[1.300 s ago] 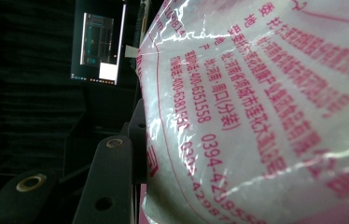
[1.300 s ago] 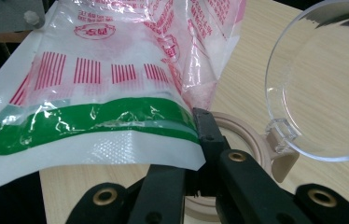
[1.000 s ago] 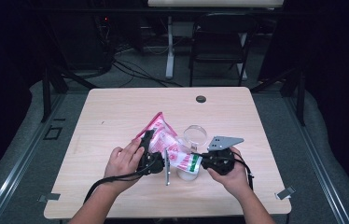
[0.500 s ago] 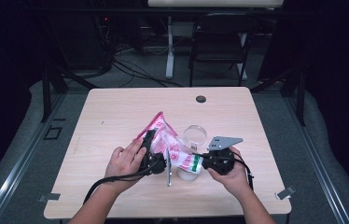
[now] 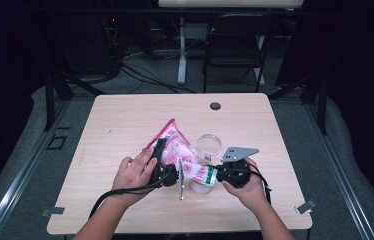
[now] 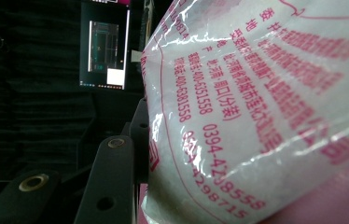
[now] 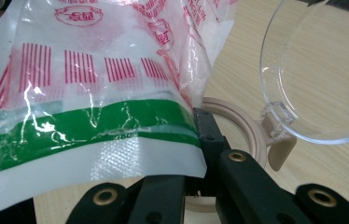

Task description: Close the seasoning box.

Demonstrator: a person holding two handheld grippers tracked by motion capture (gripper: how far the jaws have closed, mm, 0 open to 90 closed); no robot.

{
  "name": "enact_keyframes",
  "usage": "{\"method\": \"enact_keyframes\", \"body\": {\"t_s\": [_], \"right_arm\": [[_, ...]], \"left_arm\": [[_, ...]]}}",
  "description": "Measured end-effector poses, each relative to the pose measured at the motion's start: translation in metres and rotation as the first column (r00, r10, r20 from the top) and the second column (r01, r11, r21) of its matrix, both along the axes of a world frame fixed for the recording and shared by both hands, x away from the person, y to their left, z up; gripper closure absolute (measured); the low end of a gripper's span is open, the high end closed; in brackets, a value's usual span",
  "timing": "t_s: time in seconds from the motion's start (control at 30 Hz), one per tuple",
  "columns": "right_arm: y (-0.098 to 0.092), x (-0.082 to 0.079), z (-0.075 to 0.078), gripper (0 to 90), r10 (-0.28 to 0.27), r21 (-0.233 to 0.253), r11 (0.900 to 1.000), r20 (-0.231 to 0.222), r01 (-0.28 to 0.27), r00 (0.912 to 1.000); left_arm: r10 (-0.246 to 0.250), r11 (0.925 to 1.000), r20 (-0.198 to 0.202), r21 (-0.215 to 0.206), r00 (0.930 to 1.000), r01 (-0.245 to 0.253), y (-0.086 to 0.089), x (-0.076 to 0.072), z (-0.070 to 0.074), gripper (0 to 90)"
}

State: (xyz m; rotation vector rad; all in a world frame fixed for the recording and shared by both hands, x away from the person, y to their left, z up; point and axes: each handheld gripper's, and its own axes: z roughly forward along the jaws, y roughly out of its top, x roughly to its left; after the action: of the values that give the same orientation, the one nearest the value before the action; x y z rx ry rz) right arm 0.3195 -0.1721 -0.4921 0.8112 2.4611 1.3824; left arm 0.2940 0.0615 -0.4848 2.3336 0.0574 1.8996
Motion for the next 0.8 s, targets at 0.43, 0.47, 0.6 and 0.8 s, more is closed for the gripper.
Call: {"method": "enact_keyframes", "body": {"t_s": [0.43, 0.47, 0.6, 0.8], "right_arm": [[0.0013, 0.0004, -0.0023, 90.0, -0.004, -0.004, 1.0, -0.006, 0.004, 1.0], [0.0013, 0.0005, -0.0024, 90.0, -0.003, -0.006, 1.0, -0.007, 0.003, 1.0], [0.0018, 0.0005, -0.0028, 90.0, 0.0, -0.009, 1.0, -0.011, 0.0, 0.9999], [0.0017, 0.0005, -0.0029, 90.0, -0.003, -0.006, 1.0, -0.012, 0.003, 0.9999]], "left_arm": [[-0.003, 1.0, 0.005, 0.0, 1.0, 0.003, -0.0012, 0.0, 0.002, 61.6], [-0.002, 1.0, 0.004, 0.002, 1.0, 0.002, -0.0013, -0.0003, 0.0021, 61.6], [-0.004, 1.0, 0.007, 0.002, 1.0, 0.004, -0.0015, -0.0006, 0.0025, 61.7], [-0.006, 0.9999, 0.014, 0.014, 0.9999, 0.006, -0.0022, -0.0009, 0.0044, 61.7]]}}
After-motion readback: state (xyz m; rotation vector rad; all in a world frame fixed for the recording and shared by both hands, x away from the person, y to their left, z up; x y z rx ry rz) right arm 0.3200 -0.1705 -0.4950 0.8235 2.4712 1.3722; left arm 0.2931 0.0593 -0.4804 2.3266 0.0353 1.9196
